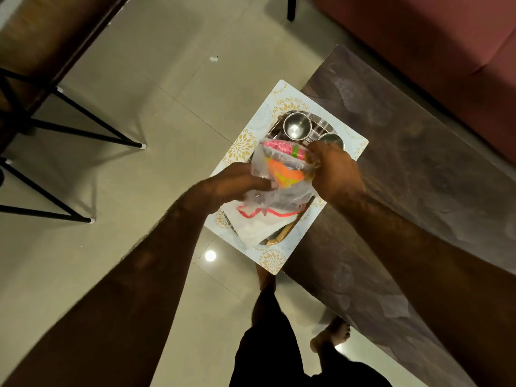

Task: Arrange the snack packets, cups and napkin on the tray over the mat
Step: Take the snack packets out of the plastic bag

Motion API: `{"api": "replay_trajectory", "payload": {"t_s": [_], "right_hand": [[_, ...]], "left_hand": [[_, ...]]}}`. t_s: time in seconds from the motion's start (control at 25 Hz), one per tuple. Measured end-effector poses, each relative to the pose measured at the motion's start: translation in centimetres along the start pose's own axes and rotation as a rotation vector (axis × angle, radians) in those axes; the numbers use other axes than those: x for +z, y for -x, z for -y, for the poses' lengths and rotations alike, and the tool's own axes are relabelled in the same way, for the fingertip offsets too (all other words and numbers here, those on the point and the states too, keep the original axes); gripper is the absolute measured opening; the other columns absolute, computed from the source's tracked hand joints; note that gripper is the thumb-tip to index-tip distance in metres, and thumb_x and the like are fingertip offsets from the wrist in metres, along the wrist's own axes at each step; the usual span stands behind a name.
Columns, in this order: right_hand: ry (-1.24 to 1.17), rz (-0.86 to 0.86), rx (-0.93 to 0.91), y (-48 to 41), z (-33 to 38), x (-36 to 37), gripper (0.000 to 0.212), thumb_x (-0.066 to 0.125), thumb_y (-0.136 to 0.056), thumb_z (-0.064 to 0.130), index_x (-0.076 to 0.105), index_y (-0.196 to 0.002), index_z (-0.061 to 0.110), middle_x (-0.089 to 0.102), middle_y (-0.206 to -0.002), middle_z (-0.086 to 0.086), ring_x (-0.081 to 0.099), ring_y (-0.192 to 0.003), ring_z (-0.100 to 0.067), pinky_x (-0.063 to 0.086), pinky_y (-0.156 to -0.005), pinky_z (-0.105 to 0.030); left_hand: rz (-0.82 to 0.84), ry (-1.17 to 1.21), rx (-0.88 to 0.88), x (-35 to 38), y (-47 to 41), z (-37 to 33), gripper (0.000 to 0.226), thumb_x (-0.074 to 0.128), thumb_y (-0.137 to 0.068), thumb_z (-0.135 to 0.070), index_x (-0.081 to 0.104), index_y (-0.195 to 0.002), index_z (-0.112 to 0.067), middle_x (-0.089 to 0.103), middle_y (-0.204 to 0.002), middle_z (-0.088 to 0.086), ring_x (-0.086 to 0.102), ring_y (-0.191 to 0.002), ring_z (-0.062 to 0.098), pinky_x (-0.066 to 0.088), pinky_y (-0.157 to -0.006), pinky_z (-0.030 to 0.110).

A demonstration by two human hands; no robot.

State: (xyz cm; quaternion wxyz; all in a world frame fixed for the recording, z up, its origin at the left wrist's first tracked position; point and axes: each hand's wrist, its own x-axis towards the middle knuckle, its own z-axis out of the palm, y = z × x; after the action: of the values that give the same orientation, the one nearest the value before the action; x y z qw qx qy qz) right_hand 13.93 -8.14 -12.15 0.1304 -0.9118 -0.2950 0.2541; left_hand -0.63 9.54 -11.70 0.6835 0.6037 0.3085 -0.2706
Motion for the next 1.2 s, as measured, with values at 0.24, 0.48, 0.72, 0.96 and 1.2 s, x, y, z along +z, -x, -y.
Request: {"api": "replay_trajectory", "payload": {"t_s": [0.24,0.48,0.72,0.96,1.2], "right_hand": [[-0.07,-0.055,0.035,0.3,-0.4,-0.6,0.052,0.061,-0.081,-0.003,0.061,-0.128,0.018,0.065,-0.129,-0.011,0.063,-0.114,-0.035,0.052,-0.091,-0.042],[-0.249,-0.069,-0.105,4.5,1.5,-3.5,0.071,0.058,-0.063,0.014,0.057,-0.134,0.018,0.056,-0.134,-0.005,0.054,-0.121,-0.025,0.053,-0.092,-0.048],[-0.069,0.122,-0.336,10.3,2.8,-3.2,0.057,0.071,-0.085,0.043,0.055,-0.136,0.024,0.062,-0.127,0.004,0.057,-0.111,-0.017,0.049,-0.089,-0.035],[-0.186,-0.091,-0.127,9.4,2.7,-3.6,0.017,0.066,-0.095,0.021,0.07,-0.112,0.022,0.072,-0.106,0.003,0.065,-0.089,-0.013,0.056,-0.078,-0.034],[-0.269,-0.312,0.02,7.7,2.8,-7.5,0.016,0.066,-0.092,0.005,0.071,-0.101,0.018,0.072,-0.104,-0.001,0.069,-0.091,-0.021,0.06,-0.083,-0.043]], "left_hand": [[-0.138,0.177,0.077,0.0,1.2,-0.4,0.026,0.061,-0.099,-0.025,0.075,-0.079,-0.019,0.074,-0.065,0.005,0.07,-0.05,0.02,0.055,-0.05,0.026],[-0.197,0.099,-0.128,1.3,1.5,-1.9,0.048,0.046,-0.1,-0.055,0.071,-0.095,-0.014,0.07,-0.083,0.005,0.067,-0.08,0.027,0.059,-0.084,0.042],[-0.161,0.324,-0.083,2.1,2.4,-2.7,0.04,0.054,-0.098,-0.047,0.068,-0.103,-0.01,0.067,-0.072,0.004,0.062,-0.058,0.018,0.054,-0.064,0.032],[-0.137,0.575,0.13,2.8,5.0,-0.9,0.052,0.072,-0.084,-0.045,0.065,-0.123,-0.012,0.076,-0.106,0.01,0.075,-0.094,0.031,0.061,-0.083,0.047],[-0.69,0.002,0.176,4.0,7.3,0.9,0.053,0.069,-0.08,-0.002,0.046,-0.121,-0.026,0.059,-0.086,0.001,0.065,-0.053,0.022,0.059,-0.043,0.038]]}}
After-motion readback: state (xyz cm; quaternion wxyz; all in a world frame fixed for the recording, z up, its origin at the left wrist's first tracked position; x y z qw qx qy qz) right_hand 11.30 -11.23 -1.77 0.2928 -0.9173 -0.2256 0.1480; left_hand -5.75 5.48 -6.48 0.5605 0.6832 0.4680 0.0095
